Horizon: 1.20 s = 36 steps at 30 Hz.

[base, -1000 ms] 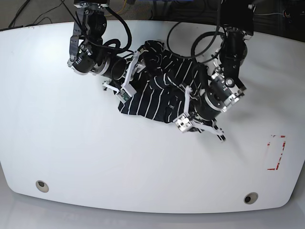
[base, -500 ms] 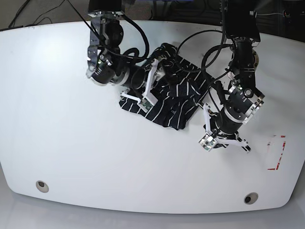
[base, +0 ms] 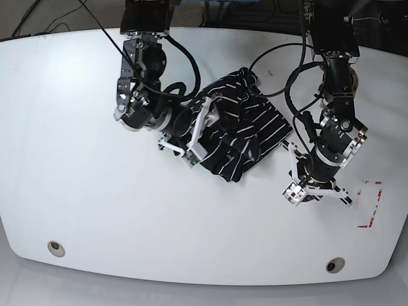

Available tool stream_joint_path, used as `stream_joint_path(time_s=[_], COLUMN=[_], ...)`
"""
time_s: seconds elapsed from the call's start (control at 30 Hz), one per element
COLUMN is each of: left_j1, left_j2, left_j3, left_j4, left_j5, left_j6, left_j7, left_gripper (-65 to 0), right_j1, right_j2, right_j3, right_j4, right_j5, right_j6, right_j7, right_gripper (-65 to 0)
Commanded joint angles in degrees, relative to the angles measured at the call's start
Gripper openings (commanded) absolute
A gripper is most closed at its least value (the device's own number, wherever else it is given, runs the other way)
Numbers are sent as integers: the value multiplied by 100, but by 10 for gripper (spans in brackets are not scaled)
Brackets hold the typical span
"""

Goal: Layout the t-shirt on the table in an organized manner, then fold the t-shirt properly
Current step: 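Grasp the folded shirt with the left gripper and lift it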

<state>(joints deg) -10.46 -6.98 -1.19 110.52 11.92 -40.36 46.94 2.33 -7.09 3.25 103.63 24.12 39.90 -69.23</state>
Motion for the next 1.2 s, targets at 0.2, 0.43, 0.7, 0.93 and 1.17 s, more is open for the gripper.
stream_joint_path(time_s=[0.2,0.43,0.7,0.93,1.17], left_j1=[-154,-145,-66,136,532], left_j2=[439,808,1160,1371,1371], left_j3=[115,396,730,1354,1935], left_j4=[117,126,188,188,170], left_j5=[-63,-115,-115,-115,-107], left_j6=[36,36,36,36,36], left_j7=[-127,-109,-56,295,286], left_gripper=[-619,-619,-619,-619,-619], right_j1=[413,616,607,730,800], right_j2=[626,643,678,1057,1470], right_j3=[330,497,506,955,1034], right_j4=[67,59,-267,-645,-662], right_j5=[107,98,45,45,45], right_j6=[10,10,10,10,10], right_j7=[123,114,114,176,194], right_gripper=[-256,-256,-256,-256,-302])
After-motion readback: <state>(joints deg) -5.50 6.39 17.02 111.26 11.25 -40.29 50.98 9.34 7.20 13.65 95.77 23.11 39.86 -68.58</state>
